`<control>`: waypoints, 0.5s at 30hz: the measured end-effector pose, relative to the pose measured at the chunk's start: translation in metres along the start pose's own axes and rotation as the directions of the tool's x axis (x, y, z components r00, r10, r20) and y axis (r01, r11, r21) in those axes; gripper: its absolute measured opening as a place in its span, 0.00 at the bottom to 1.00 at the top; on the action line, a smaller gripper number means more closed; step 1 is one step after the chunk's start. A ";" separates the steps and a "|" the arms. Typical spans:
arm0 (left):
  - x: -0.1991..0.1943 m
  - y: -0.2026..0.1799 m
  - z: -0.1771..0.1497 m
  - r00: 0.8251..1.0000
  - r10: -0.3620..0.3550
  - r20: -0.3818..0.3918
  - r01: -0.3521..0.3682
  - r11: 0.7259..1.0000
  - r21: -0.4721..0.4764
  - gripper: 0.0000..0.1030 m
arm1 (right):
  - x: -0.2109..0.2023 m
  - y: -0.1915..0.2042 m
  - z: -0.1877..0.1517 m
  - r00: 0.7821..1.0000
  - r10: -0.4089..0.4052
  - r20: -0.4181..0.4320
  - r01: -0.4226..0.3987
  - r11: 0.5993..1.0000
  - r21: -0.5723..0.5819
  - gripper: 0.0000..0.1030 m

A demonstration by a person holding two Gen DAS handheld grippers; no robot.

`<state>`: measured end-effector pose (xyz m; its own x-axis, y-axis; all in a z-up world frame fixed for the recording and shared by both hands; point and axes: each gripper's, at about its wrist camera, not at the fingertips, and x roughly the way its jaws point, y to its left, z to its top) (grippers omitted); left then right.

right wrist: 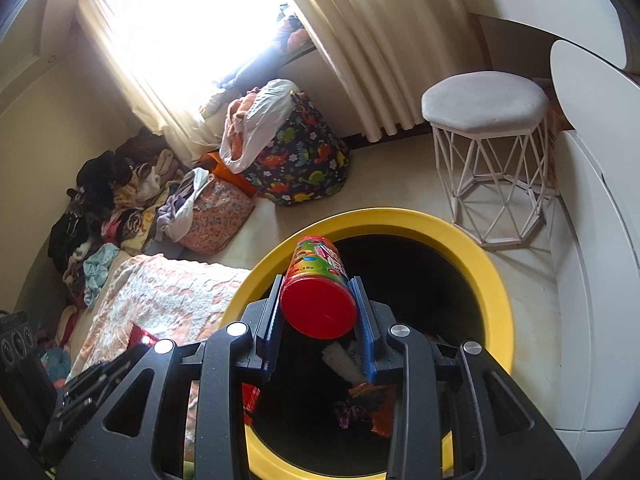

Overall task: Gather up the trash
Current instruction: 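Carry the red wrapper and candy tube with both tools over the bin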

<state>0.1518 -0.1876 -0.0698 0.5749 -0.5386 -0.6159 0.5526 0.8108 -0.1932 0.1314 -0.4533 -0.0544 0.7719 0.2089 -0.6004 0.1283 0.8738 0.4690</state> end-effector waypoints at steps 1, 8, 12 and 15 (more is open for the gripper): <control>0.002 -0.003 -0.001 1.000 -0.004 -0.006 0.004 1.000 0.008 0.04 | 0.000 -0.002 0.000 1.000 -0.007 0.002 0.007 1.000 0.001 0.29; 0.020 -0.027 -0.014 0.998 -0.025 -0.057 0.029 0.997 0.065 0.04 | 0.001 -0.011 0.001 0.999 -0.040 -0.013 0.040 0.999 0.025 0.29; 0.027 -0.033 -0.016 0.996 -0.035 -0.082 0.042 0.996 0.084 0.04 | 0.003 -0.016 0.000 0.998 -0.055 -0.023 0.056 0.998 0.030 0.29; 0.034 -0.037 -0.017 0.994 -0.041 -0.102 0.050 0.995 0.090 0.04 | 0.005 -0.018 -0.001 0.997 -0.065 -0.038 0.067 0.997 0.038 0.29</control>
<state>0.1403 -0.2321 -0.0968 0.4875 -0.5452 -0.6819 0.6326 0.7589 -0.1545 0.1322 -0.4676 -0.0666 0.7377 0.1678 -0.6539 0.2033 0.8684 0.4523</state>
